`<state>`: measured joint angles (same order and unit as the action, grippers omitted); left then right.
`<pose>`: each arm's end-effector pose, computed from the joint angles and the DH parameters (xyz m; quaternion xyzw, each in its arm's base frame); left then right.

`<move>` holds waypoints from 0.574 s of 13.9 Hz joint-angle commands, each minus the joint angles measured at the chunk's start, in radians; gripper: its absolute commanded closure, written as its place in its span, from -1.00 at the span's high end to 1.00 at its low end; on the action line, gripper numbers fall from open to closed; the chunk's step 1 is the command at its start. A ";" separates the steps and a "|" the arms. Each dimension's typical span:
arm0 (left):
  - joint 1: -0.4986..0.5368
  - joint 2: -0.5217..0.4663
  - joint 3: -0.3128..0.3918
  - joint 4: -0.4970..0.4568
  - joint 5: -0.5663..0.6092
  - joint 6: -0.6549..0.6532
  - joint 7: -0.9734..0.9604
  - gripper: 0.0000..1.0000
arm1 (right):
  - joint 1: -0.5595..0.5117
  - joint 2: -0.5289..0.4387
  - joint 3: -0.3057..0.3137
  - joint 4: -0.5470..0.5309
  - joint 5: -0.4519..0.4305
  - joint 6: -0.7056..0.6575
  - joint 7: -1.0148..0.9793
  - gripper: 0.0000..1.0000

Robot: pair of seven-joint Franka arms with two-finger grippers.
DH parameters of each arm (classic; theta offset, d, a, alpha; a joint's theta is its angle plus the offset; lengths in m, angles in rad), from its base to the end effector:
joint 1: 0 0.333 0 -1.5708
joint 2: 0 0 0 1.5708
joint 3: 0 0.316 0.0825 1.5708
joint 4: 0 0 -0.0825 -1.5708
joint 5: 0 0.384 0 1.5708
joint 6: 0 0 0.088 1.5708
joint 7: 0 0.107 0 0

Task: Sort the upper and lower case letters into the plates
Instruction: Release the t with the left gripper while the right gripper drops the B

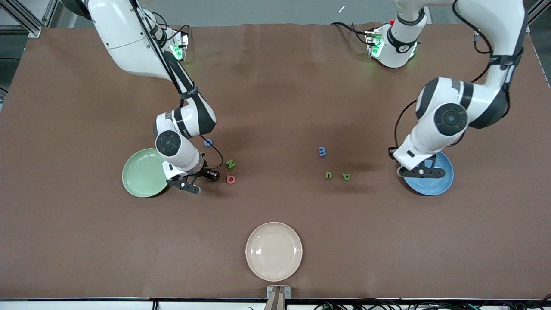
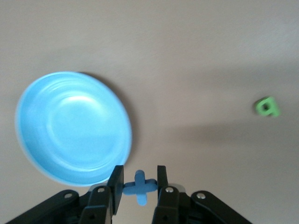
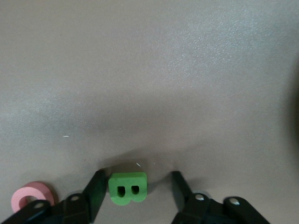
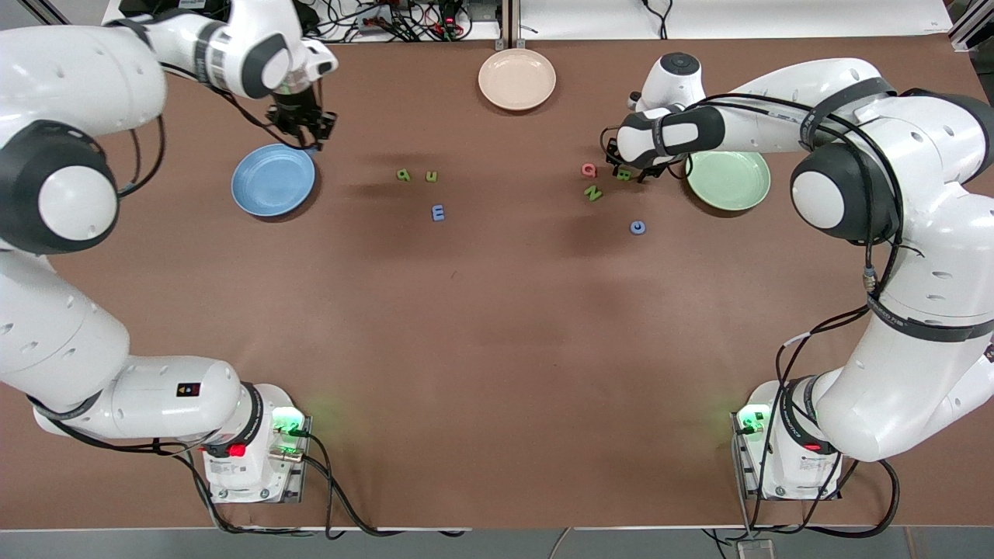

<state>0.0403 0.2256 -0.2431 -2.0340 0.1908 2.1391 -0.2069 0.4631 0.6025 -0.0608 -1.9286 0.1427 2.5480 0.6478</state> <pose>0.5655 -0.1047 0.3292 -0.9958 0.0523 0.0440 0.0605 0.5750 0.2440 0.1744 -0.9842 0.1751 0.0032 0.0250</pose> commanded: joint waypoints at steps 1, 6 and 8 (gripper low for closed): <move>0.082 -0.020 -0.010 -0.048 0.002 -0.002 0.121 -0.72 | 0.012 0.016 -0.007 0.002 0.020 0.006 0.004 -0.27; 0.208 0.006 -0.007 -0.104 0.012 0.096 0.286 -0.72 | -0.010 -0.006 -0.011 0.005 0.020 -0.063 -0.016 -0.96; 0.225 0.032 -0.005 -0.109 0.018 0.133 0.313 -0.72 | -0.062 -0.049 -0.011 0.054 0.017 -0.216 -0.068 -0.97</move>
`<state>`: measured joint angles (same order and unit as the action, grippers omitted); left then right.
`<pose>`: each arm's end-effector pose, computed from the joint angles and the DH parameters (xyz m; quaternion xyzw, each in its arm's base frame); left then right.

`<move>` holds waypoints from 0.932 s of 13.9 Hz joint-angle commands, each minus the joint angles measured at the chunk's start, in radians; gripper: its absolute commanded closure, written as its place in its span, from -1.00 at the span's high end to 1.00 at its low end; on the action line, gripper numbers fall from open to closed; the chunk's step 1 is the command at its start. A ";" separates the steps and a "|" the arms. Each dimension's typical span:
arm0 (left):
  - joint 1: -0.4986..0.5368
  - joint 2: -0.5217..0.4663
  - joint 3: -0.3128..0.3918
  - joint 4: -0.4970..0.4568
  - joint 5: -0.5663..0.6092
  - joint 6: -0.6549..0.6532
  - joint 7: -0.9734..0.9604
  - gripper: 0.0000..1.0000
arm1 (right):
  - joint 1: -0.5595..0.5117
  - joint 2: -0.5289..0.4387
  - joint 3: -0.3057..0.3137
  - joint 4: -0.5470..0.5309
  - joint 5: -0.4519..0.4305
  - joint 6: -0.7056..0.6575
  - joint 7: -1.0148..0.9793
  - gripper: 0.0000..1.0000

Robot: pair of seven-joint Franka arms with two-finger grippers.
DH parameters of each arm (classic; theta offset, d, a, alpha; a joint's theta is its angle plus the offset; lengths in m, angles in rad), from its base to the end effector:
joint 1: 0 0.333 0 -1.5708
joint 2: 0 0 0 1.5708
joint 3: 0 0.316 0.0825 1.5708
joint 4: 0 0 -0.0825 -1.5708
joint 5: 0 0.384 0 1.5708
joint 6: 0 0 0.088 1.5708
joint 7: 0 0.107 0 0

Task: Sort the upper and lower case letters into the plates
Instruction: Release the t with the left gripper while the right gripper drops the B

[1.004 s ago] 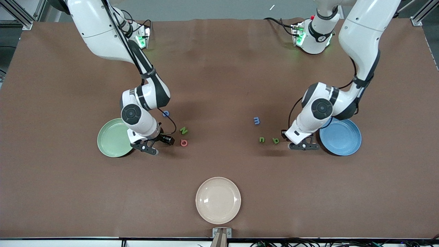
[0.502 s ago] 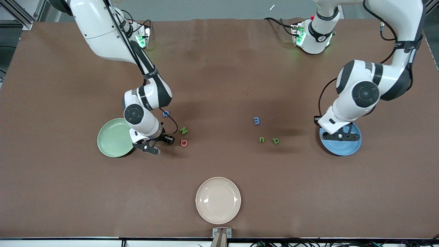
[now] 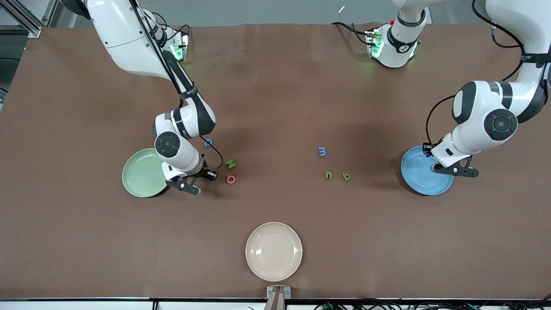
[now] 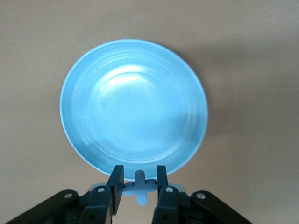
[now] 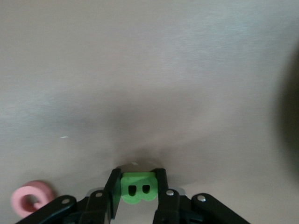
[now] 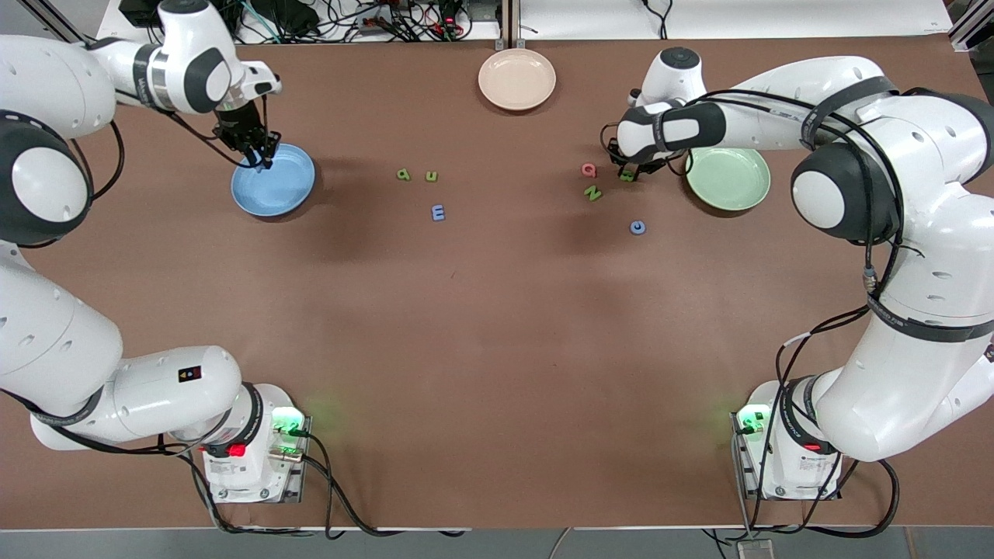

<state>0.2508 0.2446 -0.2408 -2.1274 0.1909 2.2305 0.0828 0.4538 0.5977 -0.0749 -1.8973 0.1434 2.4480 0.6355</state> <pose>0.5556 0.0125 0.2868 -0.9921 0.0980 0.0672 0.0392 0.5812 0.2334 0.1809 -0.9836 0.1774 0.0304 0.0099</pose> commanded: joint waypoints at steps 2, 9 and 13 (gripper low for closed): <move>0.025 0.047 -0.005 -0.019 0.021 0.089 0.025 -0.72 | -0.110 -0.074 0.000 0.078 0.015 -0.267 -0.135 -0.97; 0.082 0.149 0.000 -0.019 0.028 0.193 0.103 -0.72 | -0.248 -0.110 -0.003 0.040 -0.002 -0.311 -0.382 -0.98; 0.108 0.182 -0.002 -0.019 0.119 0.219 0.103 -0.72 | -0.260 -0.102 -0.002 -0.026 -0.019 -0.224 -0.382 -0.98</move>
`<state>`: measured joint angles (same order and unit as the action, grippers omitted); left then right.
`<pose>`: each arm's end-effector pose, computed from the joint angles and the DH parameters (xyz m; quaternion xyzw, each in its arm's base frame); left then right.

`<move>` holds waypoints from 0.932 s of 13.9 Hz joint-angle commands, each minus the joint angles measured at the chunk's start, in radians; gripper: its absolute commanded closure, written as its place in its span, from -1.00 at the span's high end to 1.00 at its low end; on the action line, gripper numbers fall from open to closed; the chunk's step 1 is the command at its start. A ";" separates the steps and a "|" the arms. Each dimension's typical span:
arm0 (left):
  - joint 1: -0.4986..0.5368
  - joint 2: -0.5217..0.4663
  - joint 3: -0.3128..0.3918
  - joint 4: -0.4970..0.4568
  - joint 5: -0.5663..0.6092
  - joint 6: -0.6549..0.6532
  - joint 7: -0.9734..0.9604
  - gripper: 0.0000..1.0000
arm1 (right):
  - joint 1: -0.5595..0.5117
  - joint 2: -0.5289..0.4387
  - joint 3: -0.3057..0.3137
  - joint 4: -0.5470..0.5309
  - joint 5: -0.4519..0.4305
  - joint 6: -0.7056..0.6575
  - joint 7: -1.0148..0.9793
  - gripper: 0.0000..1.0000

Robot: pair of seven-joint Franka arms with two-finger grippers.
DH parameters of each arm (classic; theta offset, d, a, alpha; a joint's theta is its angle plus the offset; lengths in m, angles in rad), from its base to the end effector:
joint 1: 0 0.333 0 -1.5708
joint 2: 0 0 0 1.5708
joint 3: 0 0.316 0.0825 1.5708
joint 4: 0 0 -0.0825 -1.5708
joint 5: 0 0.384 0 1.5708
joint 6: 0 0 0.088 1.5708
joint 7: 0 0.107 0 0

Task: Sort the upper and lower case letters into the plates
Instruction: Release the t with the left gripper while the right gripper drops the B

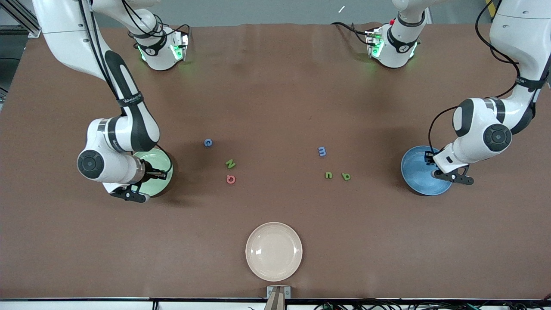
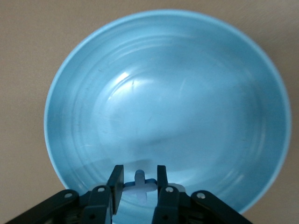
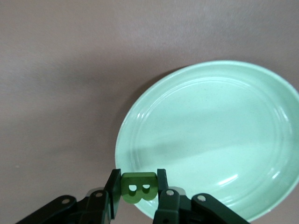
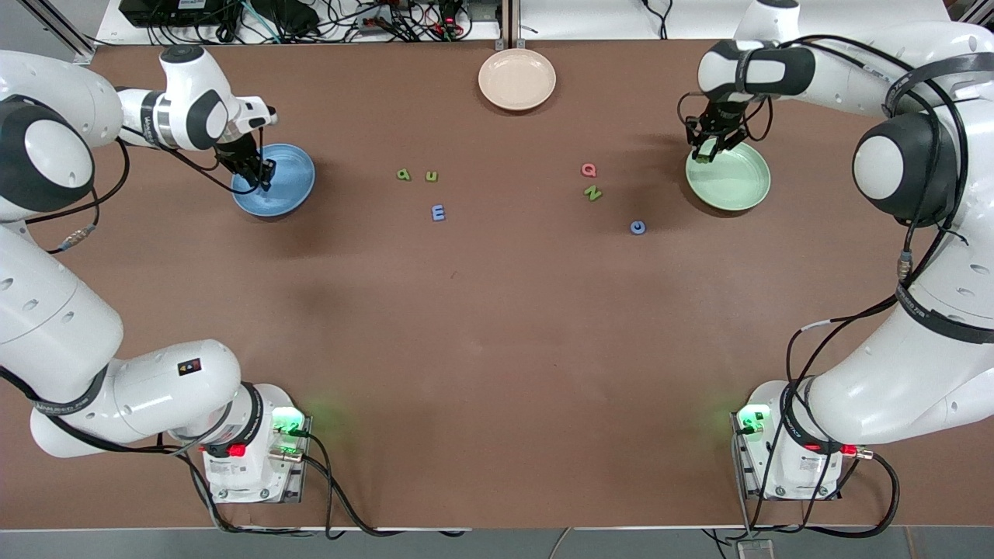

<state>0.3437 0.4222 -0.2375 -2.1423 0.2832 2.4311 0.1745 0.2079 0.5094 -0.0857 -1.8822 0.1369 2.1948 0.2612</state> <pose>0.5550 0.0583 0.1994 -0.9880 0.1390 0.0603 0.0288 0.6086 0.0817 0.2229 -0.9887 0.1107 0.1004 0.0112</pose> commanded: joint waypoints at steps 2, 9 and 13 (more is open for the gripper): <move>0.015 0.012 -0.005 -0.007 0.028 0.019 0.011 -0.72 | -0.016 -0.012 0.007 -0.061 -0.013 0.057 -0.008 -0.96; 0.015 0.012 -0.005 -0.008 0.028 0.017 0.011 -0.63 | -0.038 -0.011 0.003 -0.078 -0.014 0.076 -0.008 -0.41; 0.015 -0.026 -0.009 -0.008 0.028 -0.006 0.014 0.78 | -0.041 -0.018 0.003 -0.077 -0.014 0.059 -0.005 1.00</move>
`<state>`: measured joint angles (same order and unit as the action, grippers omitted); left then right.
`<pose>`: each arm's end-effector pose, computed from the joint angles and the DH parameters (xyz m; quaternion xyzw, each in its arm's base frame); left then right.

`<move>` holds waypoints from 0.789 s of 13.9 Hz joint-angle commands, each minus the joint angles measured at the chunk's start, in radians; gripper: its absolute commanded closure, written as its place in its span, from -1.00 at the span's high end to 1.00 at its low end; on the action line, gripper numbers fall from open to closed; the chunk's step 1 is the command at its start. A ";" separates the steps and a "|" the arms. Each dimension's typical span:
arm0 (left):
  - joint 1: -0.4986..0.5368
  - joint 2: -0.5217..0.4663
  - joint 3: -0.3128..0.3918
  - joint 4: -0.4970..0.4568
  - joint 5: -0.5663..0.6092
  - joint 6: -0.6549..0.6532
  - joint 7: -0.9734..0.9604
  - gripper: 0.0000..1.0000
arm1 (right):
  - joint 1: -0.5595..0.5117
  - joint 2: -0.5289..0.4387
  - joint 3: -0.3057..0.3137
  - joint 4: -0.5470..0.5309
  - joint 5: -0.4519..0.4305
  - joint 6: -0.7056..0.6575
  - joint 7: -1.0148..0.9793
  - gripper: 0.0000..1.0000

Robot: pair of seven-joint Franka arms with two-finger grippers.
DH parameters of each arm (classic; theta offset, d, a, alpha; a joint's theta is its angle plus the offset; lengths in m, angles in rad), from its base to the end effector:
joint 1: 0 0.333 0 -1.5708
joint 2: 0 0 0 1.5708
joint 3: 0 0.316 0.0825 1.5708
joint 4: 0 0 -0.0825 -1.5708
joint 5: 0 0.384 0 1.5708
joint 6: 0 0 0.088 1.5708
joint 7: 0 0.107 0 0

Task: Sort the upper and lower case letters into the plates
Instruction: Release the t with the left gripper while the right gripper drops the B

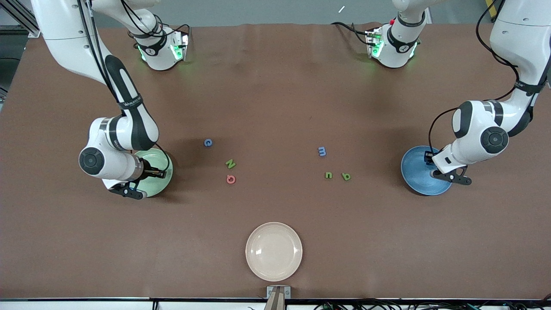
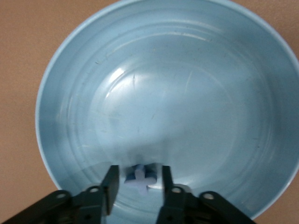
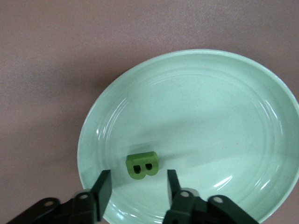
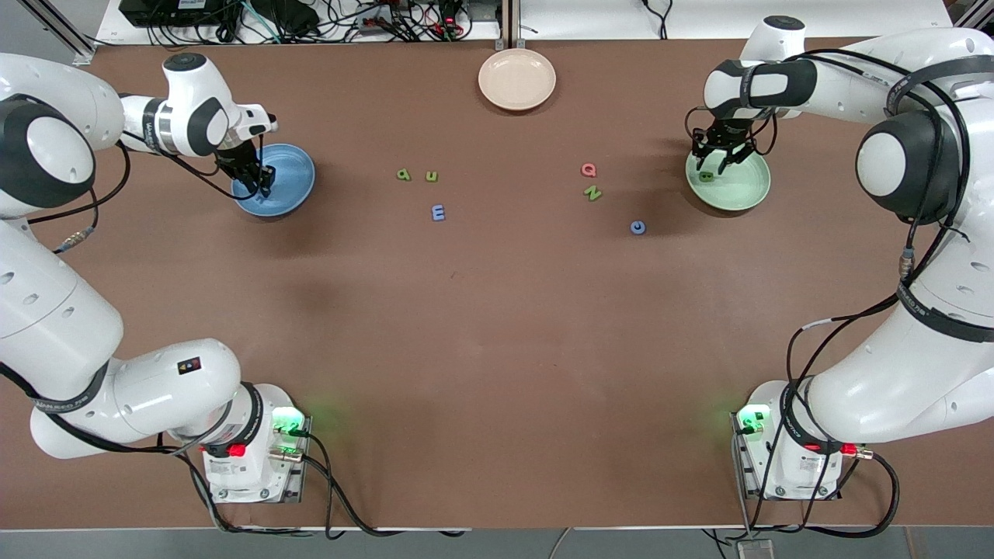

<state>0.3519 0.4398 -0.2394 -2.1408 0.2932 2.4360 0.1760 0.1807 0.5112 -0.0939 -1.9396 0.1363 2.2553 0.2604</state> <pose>0.5535 0.0611 0.1908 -0.9875 0.1410 0.0650 0.0274 0.5981 0.0570 0.2040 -0.9866 0.1302 0.0983 0.0081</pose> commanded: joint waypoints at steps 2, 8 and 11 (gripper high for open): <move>-0.001 -0.105 -0.015 0.002 0.018 -0.114 0.013 0.99 | -0.003 -0.032 0.011 -0.013 -0.012 -0.039 0.019 1.00; -0.007 -0.145 -0.207 0.078 -0.040 -0.273 -0.195 0.99 | 0.124 -0.147 0.014 -0.077 -0.010 -0.056 0.333 1.00; -0.060 -0.069 -0.274 0.140 -0.039 -0.269 -0.433 0.99 | 0.146 -0.242 0.016 -0.203 -0.006 0.022 0.396 1.00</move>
<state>0.3255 0.3038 -0.4895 -2.0642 0.2641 2.1768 -0.1329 0.3239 0.3776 -0.0756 -1.9989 0.1366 2.2064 0.6211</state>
